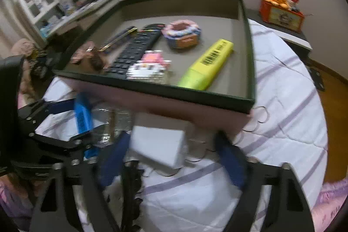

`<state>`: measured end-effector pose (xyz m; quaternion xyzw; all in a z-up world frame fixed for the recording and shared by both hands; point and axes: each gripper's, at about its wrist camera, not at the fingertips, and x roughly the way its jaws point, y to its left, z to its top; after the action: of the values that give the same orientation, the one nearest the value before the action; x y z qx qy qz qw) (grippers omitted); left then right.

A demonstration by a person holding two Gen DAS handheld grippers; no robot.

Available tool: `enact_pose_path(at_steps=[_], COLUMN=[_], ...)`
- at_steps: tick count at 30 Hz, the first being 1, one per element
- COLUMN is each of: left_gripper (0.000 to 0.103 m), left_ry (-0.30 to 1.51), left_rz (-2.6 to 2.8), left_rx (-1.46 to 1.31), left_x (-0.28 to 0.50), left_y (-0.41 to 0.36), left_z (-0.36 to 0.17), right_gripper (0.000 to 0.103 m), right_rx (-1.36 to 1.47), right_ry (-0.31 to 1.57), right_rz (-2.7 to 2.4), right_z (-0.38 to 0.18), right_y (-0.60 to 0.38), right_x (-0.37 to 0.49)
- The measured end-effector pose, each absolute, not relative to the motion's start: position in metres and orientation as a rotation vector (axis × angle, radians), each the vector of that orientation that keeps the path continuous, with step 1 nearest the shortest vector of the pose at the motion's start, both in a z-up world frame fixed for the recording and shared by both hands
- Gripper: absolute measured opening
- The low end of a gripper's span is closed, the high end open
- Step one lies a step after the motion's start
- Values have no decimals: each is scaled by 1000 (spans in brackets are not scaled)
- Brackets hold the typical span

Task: Organize rigid objects
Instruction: 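Grasp the blue highlighter with the left gripper while the right grasps the white charger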

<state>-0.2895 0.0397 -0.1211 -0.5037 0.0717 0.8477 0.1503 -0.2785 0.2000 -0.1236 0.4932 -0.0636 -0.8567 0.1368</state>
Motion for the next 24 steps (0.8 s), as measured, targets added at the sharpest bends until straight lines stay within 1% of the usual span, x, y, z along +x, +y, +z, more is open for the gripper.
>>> enact_pose_path(at_steps=[1, 2, 3, 4, 5, 7, 8, 12, 15, 16, 17, 18, 19, 21, 22, 24], left_gripper=[48, 32, 27, 26, 26, 26, 26, 26, 26, 26, 26, 26, 26, 26, 26, 26], left_ry=[200, 178, 137, 98, 49, 7, -6, -39, -66, -75, -78, -78, -73, -65, -58, -55], left_rz=[2431, 2417, 2392, 2370, 2346, 2323, 2319, 2306, 2293, 2292, 2294, 2294, 2295, 2299, 2299, 2296], left_rx=[-1440, -1440, -1445, -1453, -1461, -1460, -1460, -1466, -1474, -1477, -1481, -1481, -1480, -1480, -1478, -1476], left_x=[-288, -287, -288, -289, -290, -288, -287, -279, -278, -277, -276, -276, -274, -275, -276, -276], left_y=[38, 34, 29, 25, 19, 14, 12, 13, 10, 8, 6, 6, 6, 6, 8, 6], left_z=[-119, -118, -117, -115, -114, -115, -115, -113, -112, -111, -111, -111, -112, -112, -112, -112], right_gripper=[55, 51, 44, 40, 39, 37, 37, 29, 28, 29, 29, 33, 47, 64, 67, 68], right_rx=[1414, 1393, 1382, 1383, 1388, 1395, 1397, 1381, 1389, 1402, 1408, 1419, 1456, 1495, 1450, 1456], right_ry=[-173, -166, -186, -205, -224, -255, -248, -253, -192, -171, -191, -244, -249, -292, -277, -217], right_rz=[-2498, -2515, -2517, -2508, -2497, -2484, -2483, -2489, -2498, -2484, -2478, -2474, -2453, -2432, -2452, -2468], right_z=[-121, -117, -113, -111, -110, -110, -110, -104, -101, -103, -105, -109, -116, -132, -131, -132], right_y=[199, 200, 203, 205, 208, 210, 210, 205, 202, 200, 202, 206, 207, 209, 205, 197], right_x=[-276, -274, -273, -272, -271, -269, -267, -261, -259, -260, -261, -264, -268, -277, -277, -279])
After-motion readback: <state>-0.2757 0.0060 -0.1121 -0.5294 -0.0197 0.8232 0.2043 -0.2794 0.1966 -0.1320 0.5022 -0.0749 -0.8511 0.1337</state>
